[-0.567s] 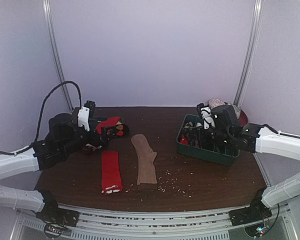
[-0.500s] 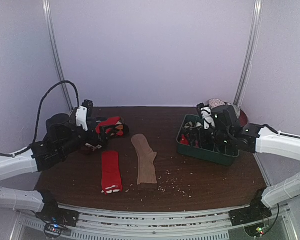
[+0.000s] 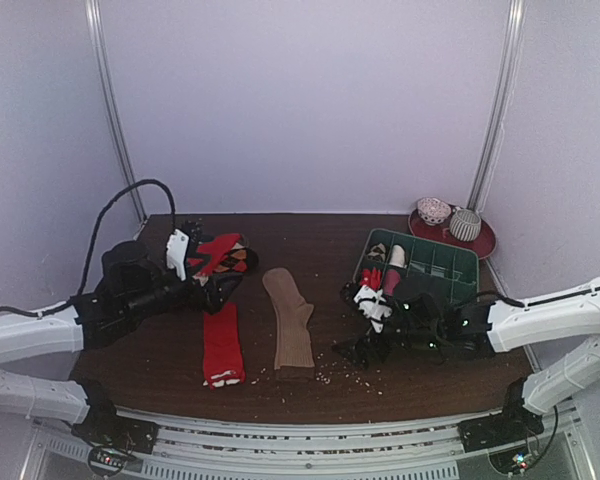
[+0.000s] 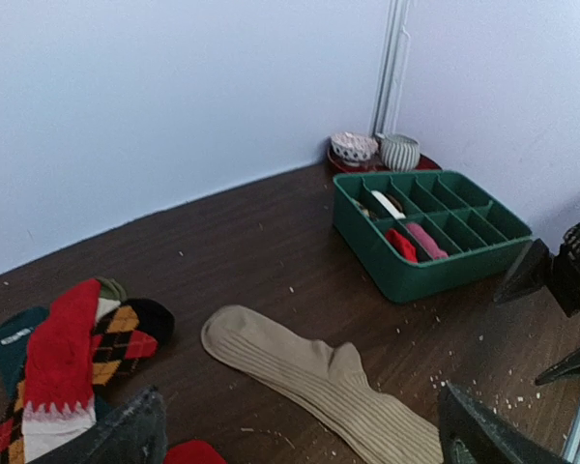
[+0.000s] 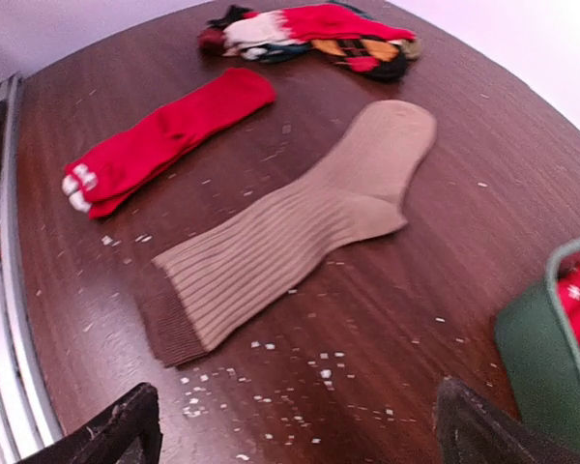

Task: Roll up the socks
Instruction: Roll a pair of socks at the center of the board.

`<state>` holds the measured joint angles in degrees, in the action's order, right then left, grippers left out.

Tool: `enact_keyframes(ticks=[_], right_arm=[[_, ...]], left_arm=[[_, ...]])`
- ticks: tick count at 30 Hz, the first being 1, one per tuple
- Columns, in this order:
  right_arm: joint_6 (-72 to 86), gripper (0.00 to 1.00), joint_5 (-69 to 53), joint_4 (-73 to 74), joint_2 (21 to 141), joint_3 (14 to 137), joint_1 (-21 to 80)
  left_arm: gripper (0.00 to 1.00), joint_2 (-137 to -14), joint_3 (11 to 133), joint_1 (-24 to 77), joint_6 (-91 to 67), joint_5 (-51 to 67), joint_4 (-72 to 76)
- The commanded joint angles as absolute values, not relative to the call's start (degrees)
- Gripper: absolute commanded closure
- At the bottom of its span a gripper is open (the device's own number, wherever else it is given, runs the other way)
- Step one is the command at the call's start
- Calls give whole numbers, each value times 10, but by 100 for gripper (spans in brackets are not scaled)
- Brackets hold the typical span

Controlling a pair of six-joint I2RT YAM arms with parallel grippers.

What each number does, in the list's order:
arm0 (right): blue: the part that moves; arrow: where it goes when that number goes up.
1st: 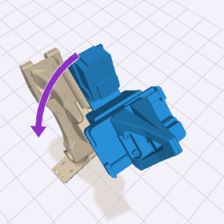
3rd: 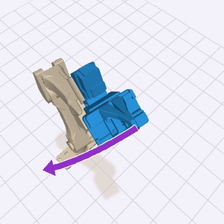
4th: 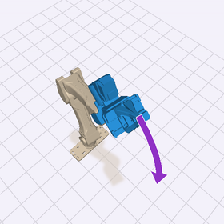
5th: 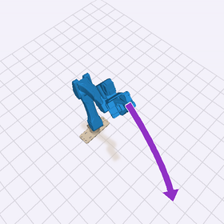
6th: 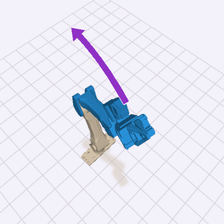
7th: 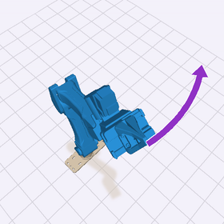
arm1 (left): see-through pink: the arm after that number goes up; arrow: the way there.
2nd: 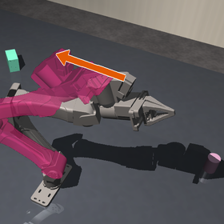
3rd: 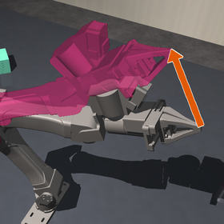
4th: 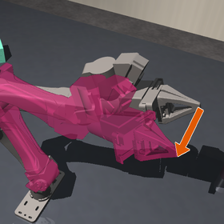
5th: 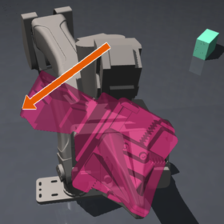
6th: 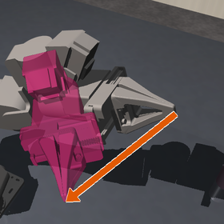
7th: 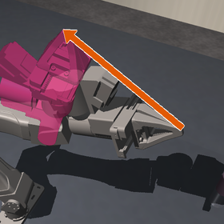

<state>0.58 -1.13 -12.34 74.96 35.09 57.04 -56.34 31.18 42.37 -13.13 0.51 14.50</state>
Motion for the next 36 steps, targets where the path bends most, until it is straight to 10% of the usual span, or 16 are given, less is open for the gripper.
enact_keyframes(ticks=[1,36], right_arm=[[-103,3,-36,-211,769,330,620],[-202,45,-127,-178,1071,482,647]], left_arm=[[4,-596,272,424,-139,76,222],[6,-650,251,431,-146,79,205]])
